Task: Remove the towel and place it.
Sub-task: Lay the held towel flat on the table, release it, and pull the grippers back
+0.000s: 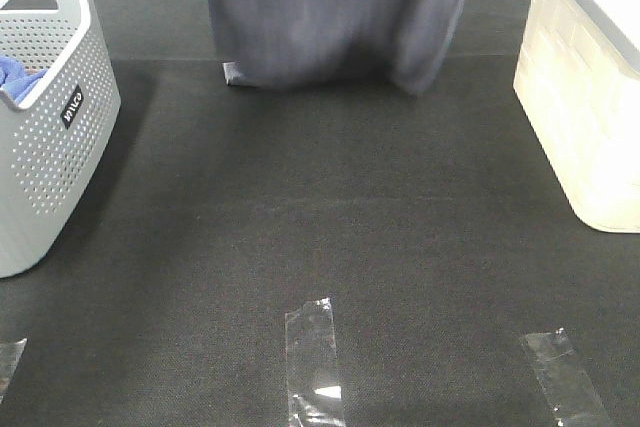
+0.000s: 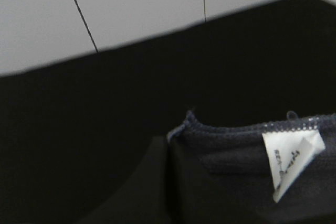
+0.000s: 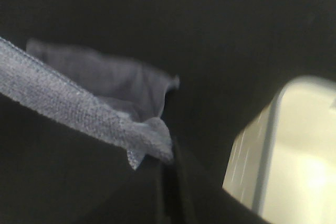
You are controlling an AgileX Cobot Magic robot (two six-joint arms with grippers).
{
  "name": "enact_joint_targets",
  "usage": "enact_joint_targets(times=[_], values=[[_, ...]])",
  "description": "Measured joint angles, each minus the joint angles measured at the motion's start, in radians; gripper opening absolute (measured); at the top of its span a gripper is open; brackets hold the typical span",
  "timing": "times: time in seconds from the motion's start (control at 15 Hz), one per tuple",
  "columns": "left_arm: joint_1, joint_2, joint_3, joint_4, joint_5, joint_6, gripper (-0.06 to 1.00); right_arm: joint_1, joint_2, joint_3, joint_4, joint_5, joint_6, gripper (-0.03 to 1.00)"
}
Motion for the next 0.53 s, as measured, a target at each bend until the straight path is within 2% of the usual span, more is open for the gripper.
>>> enact_joint_targets(times=[0.07,0.13,0.2,0.33,0.4,0.53], values=[[-0.007,0.000,0.008,-0.019,0.061,0.013,0.00,-0.003,0.000,0.057,0.008,0.042,0.000,0.00],[-0.028,0.000,0.010,-0.074,0.246,0.058,0.00,-0.007,0.000,0.094,0.019,0.091,0.000,0.00],[-0.040,-0.001,0.010,-0.101,0.380,0.087,0.00,-0.013,0.000,0.136,0.041,0.162,-0.008,0.00],[-0.055,-0.001,0.010,-0.110,0.585,0.099,0.00,-0.016,-0.009,0.183,0.110,0.176,-0.036,0.00],[-0.056,-0.001,0.010,-0.111,0.627,0.099,0.00,-0.016,-0.020,0.210,0.135,0.177,-0.043,0.00],[-0.059,-0.018,0.047,-0.134,0.639,0.080,0.00,-0.018,-0.064,0.294,0.155,0.177,-0.045,0.00]])
